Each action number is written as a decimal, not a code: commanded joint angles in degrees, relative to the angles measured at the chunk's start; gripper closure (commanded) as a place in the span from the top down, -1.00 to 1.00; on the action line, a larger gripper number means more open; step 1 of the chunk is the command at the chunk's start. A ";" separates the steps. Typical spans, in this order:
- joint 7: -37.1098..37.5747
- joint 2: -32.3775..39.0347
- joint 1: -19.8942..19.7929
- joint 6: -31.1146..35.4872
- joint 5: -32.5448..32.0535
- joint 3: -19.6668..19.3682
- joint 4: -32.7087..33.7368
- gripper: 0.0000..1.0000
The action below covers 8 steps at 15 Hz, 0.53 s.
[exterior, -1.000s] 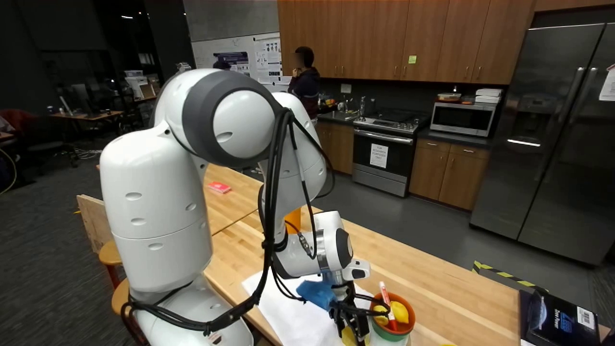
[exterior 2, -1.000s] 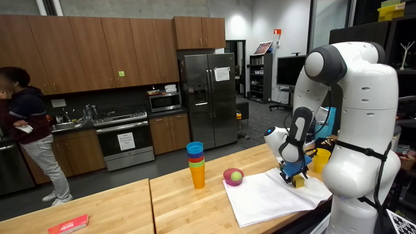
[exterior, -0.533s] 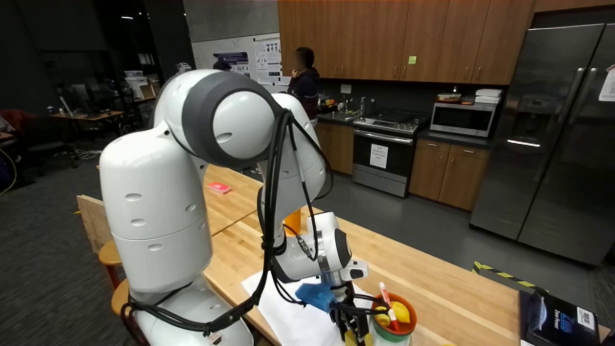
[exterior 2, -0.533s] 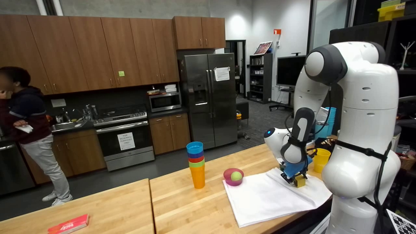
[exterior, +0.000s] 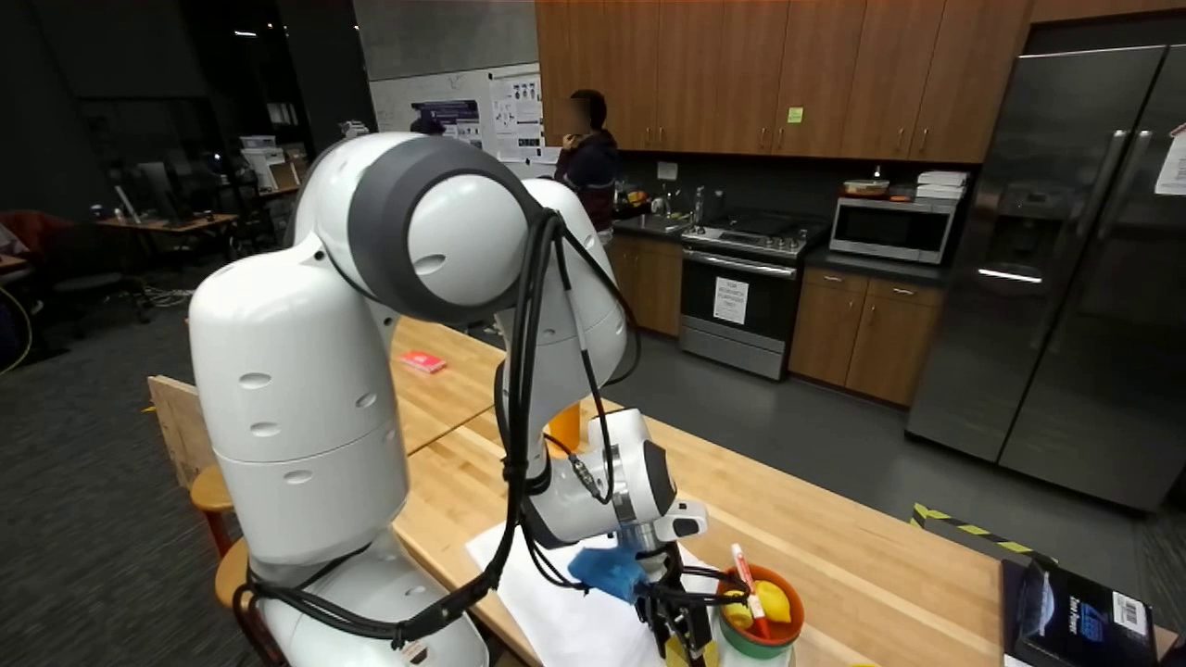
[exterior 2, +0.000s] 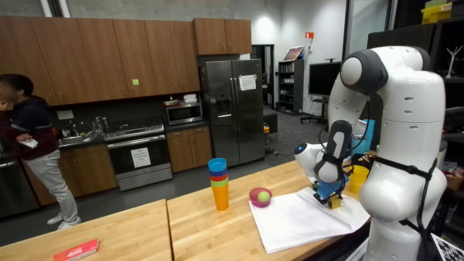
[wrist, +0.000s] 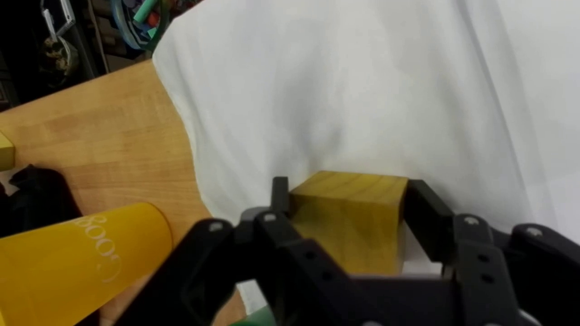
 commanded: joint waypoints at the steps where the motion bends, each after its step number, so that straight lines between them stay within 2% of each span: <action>1: -0.40 -2.98 0.15 0.82 -1.39 0.34 -0.79 -0.21; 8: -8.15 -9.71 0.64 2.70 1.70 2.42 -0.68 -0.21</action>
